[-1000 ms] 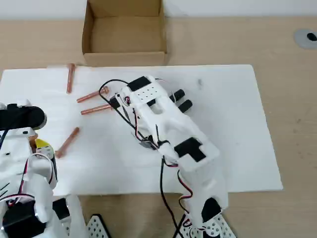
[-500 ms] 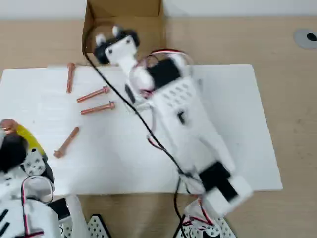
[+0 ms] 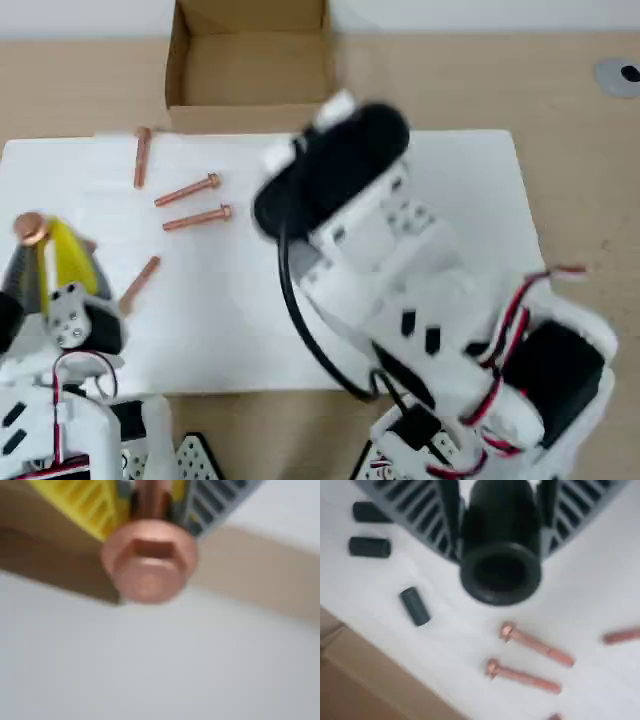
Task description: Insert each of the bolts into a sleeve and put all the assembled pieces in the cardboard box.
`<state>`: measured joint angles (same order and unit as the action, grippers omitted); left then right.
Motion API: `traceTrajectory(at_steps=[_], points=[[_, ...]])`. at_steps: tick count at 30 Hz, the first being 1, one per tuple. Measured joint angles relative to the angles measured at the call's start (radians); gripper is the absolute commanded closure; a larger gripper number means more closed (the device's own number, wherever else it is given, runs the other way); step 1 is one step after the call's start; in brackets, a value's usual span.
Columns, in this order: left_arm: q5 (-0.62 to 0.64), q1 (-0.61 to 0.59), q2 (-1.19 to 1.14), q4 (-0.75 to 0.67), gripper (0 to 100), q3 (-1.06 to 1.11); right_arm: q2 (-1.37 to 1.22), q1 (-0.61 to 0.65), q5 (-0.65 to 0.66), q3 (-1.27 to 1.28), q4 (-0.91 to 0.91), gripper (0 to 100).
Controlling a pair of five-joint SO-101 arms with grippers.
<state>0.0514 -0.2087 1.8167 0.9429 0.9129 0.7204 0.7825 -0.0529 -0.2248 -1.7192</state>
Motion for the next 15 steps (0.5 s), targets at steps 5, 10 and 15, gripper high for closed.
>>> traceTrajectory(at_steps=[5, 10, 15], points=[[0.000, 0.187, 0.000, -0.066, 99, 0.000, 0.305, 0.009, 0.006, 0.456, 0.212, 98.8], [0.002, 0.305, -0.061, -0.061, 99, -0.064, 0.617, 0.009, 0.006, 0.918, 0.509, 98.8], [0.006, 0.471, -0.181, 0.031, 99, -0.272, 0.770, 0.009, 0.006, 1.283, 0.764, 98.8]])
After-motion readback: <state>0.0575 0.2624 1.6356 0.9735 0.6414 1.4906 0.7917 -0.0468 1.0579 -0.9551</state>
